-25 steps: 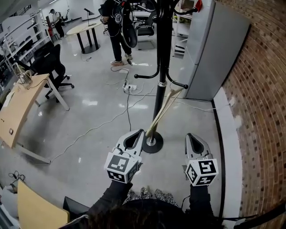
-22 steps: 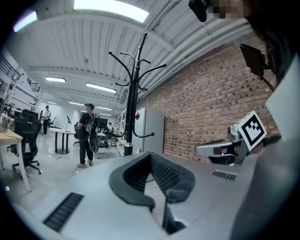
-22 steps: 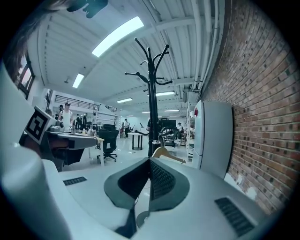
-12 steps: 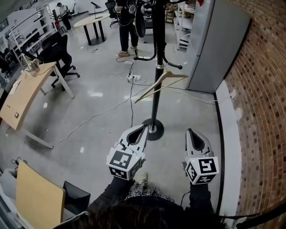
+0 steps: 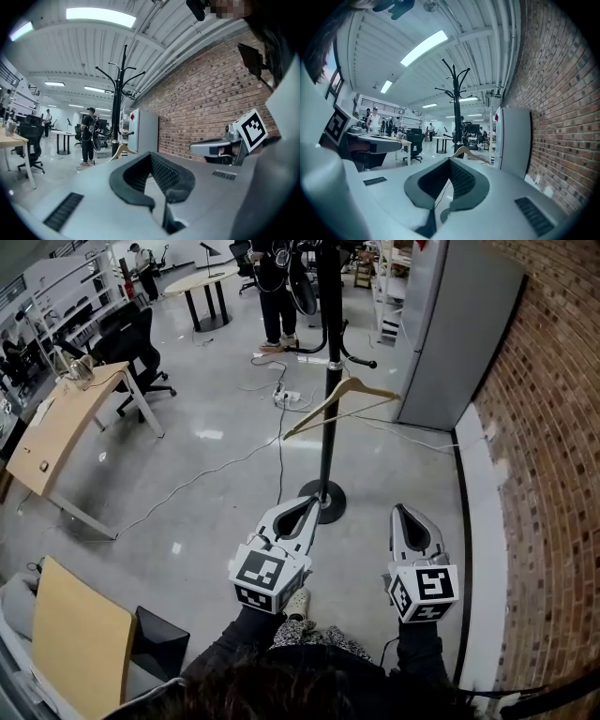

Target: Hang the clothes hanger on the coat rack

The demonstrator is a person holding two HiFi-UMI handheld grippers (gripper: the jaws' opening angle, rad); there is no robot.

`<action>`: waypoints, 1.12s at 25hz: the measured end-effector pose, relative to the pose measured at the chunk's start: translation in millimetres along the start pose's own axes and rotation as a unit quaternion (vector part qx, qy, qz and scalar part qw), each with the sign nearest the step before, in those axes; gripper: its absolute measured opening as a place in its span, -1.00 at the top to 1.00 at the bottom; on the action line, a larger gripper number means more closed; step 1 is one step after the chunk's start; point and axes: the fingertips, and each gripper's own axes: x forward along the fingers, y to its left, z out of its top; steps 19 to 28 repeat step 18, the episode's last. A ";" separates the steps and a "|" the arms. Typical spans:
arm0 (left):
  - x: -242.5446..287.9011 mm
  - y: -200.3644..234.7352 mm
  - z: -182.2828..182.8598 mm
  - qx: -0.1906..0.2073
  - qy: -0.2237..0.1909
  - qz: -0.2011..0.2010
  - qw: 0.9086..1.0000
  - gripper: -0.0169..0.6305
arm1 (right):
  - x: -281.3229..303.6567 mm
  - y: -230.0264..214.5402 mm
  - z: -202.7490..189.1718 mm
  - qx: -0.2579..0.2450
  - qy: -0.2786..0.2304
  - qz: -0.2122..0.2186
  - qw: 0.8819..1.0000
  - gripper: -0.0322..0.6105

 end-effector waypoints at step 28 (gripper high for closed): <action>-12.9 -3.1 1.9 0.004 -0.007 0.009 1.000 0.94 | -12.8 0.7 -2.2 0.001 0.003 -0.007 1.000 0.87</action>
